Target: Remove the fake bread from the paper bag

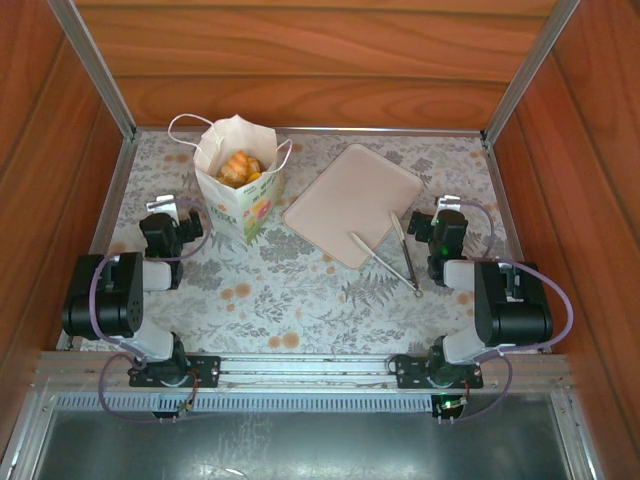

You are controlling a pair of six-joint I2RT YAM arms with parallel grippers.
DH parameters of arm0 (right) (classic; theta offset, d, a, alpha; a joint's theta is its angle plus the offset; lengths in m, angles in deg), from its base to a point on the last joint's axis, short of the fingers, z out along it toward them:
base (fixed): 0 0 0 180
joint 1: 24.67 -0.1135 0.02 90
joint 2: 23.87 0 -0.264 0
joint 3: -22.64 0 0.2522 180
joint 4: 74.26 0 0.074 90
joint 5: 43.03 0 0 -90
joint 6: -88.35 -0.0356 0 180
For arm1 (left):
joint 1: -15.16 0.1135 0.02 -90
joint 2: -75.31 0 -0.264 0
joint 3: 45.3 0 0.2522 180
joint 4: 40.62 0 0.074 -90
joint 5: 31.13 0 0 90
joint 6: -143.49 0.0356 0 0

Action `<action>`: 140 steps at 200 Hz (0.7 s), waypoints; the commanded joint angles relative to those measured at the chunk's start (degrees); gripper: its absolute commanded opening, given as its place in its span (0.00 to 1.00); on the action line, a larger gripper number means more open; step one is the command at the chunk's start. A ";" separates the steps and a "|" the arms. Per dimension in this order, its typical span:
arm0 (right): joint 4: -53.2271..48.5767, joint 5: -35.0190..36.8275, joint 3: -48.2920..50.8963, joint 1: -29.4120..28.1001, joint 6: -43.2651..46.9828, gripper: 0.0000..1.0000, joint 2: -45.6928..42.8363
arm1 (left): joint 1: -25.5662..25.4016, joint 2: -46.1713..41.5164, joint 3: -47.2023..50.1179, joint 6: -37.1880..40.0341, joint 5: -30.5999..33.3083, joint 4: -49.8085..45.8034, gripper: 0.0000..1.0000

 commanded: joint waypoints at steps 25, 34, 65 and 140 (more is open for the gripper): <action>-5.94 1.00 -3.31 -0.31 0.43 1.00 -4.30 | 0.30 -8.25 2.74 -2.36 4.34 0.76 1.00; -7.75 1.31 -3.69 -0.28 0.29 1.00 -5.61 | 0.32 -10.51 3.32 -2.93 5.80 -0.06 1.00; -14.08 1.92 -3.75 -0.35 -1.35 1.00 -13.08 | 0.49 -22.98 4.24 -10.73 10.84 -9.60 1.00; -36.68 -5.75 -8.75 -0.41 -9.72 1.00 -29.86 | 0.65 -41.85 -2.55 -22.85 5.85 -32.79 1.00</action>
